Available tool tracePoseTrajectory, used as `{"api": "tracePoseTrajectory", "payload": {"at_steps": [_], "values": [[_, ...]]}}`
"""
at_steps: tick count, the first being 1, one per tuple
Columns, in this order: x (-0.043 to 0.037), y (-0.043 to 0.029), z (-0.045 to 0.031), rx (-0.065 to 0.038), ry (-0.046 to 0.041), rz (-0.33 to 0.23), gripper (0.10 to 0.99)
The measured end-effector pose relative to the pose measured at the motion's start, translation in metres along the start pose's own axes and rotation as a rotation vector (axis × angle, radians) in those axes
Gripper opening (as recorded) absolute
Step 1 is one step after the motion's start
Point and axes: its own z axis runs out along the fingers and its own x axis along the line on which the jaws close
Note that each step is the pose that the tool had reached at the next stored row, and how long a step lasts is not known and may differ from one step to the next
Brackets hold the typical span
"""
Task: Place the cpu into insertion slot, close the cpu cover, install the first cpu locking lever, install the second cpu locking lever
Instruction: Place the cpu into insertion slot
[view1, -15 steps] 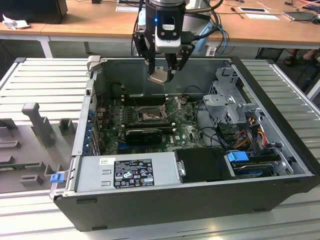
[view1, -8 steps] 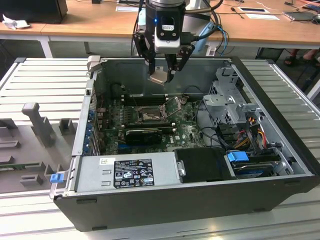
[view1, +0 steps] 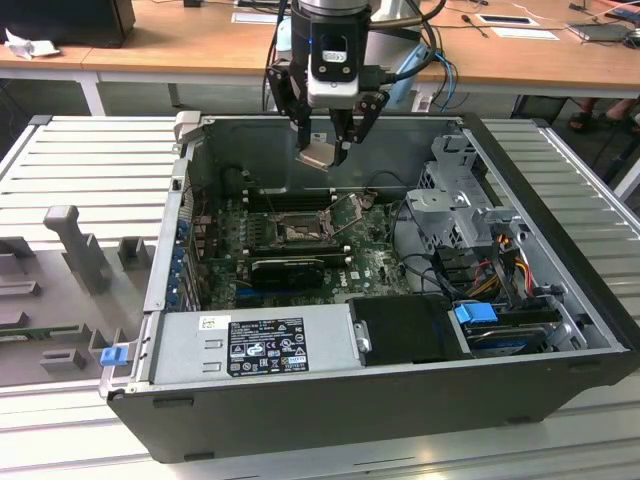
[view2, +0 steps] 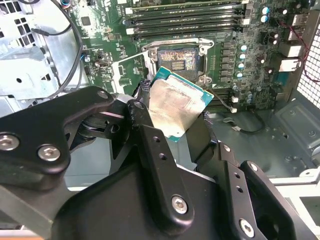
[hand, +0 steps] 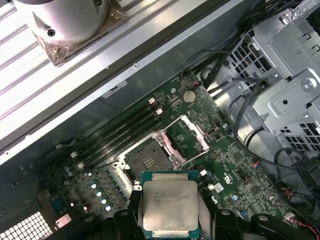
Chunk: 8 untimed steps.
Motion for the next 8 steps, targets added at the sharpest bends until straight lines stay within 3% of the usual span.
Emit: {"api": "tracePoseTrajectory", "payload": {"at_steps": [8], "values": [[0.0, -0.0001, 0.0009, 0.0, -0.0019, 0.023, 0.533]]}}
